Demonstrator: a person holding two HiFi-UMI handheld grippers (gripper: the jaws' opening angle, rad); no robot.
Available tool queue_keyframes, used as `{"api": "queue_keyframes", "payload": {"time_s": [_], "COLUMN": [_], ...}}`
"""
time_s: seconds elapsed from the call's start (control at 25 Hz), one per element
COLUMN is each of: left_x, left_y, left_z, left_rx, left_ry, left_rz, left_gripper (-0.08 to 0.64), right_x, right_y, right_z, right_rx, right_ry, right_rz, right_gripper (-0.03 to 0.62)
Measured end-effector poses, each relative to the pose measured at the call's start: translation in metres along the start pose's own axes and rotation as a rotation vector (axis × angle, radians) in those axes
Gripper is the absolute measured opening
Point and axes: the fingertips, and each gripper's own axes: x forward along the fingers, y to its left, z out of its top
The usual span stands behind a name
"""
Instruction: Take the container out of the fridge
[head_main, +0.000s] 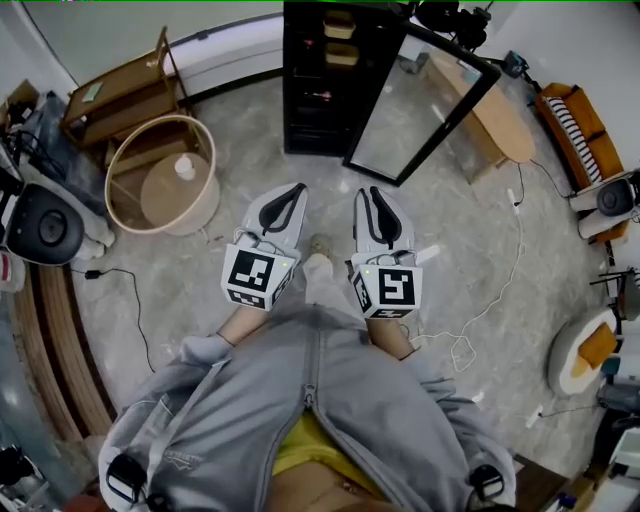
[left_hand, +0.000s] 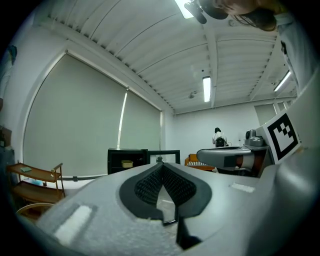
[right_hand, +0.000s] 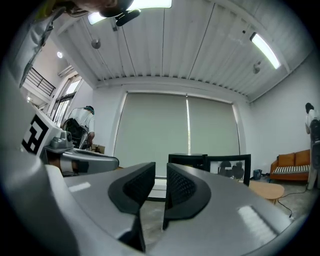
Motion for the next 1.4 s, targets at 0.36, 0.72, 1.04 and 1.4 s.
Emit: {"api": "queue_keyframes", "payload": {"time_s": [0.36, 0.72, 1.04, 1.4], "left_x": [0.090, 0.188, 0.267, 0.300], "left_y": [0.055, 0.118, 0.157, 0.178], "left_z": [-0.004, -0.004, -0.005, -0.013], "left_rx": [0.005, -0.010, -0.017, -0.033], "left_ry": [0.010, 0.017, -0.002, 0.018], "left_rz": [0.037, 0.097, 0.119, 0.155], "left_gripper": [0.005, 0.005, 0.005, 0.005], "right_x": [0.107, 0.224, 0.310, 0.350], "right_y": [-0.043, -0.090, -0.137, -0.160], "right_z": [-0.016, -0.027, -0.041, -0.060], "right_rx": [0.022, 0.045, 0.068, 0.098], "right_ry": [0.003, 0.026, 0.038, 0.070], "right_rz": [0.058, 0.133, 0.165, 0.177], "right_gripper": [0.134, 0.159, 0.184, 0.206]}}
